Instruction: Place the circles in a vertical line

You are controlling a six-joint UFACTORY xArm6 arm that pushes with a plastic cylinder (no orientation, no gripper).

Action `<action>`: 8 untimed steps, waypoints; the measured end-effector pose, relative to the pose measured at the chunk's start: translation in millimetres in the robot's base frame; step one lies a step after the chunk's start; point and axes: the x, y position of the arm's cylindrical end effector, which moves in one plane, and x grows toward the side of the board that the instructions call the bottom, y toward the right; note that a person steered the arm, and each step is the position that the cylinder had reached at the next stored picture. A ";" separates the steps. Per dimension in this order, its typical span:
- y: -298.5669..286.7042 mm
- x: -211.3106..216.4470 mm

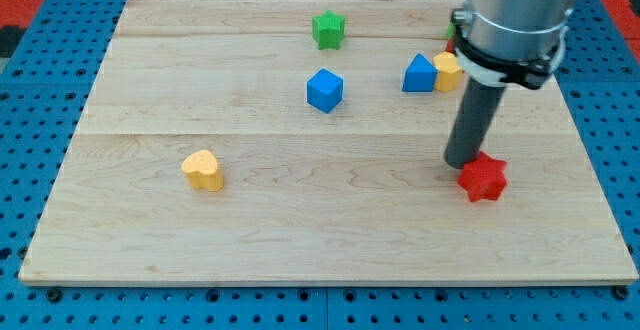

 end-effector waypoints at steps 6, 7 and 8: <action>101.2 -189.9; 76.8 -238.4; 45.1 -243.7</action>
